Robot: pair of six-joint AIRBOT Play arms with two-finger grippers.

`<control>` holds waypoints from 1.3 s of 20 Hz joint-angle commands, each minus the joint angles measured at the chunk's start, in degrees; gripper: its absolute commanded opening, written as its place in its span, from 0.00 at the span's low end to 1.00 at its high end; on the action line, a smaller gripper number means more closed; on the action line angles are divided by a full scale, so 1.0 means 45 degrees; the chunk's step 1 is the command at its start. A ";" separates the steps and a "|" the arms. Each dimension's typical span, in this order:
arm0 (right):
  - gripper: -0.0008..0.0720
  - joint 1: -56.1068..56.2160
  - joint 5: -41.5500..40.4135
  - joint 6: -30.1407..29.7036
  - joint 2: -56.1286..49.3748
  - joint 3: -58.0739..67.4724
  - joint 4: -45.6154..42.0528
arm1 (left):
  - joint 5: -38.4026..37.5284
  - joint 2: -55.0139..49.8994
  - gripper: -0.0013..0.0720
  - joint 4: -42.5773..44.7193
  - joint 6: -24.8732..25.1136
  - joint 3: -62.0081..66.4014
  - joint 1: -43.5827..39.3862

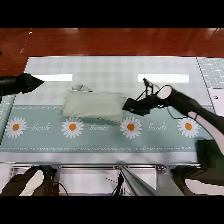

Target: Fold the shirts.

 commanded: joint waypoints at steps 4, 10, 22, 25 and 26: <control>0.76 0.0991 -0.3007 -0.0243 -0.0500 -0.0238 0.2739 | 0.1054 -0.0005 0.05 0.0010 -0.0005 0.0010 0.0005; 0.03 -0.0350 -0.0835 -0.2225 0.0214 -0.0121 0.2419 | 0.1156 -0.0010 0.05 0.0015 -0.0005 0.0010 0.0005; 0.03 -1.1210 0.6703 0.1520 0.9209 0.1899 -0.6203 | 0.3905 -0.0544 0.05 0.0010 -0.0005 0.0005 0.0000; 0.03 -1.3901 0.8961 0.1496 1.0205 0.1899 -0.7359 | 0.4464 -0.0855 0.05 0.0010 -0.0005 0.0005 0.0000; 0.03 -1.4523 0.9520 0.1496 1.0452 0.1899 -0.8053 | 0.4590 -0.1049 0.05 0.0010 -0.0005 0.0005 0.0000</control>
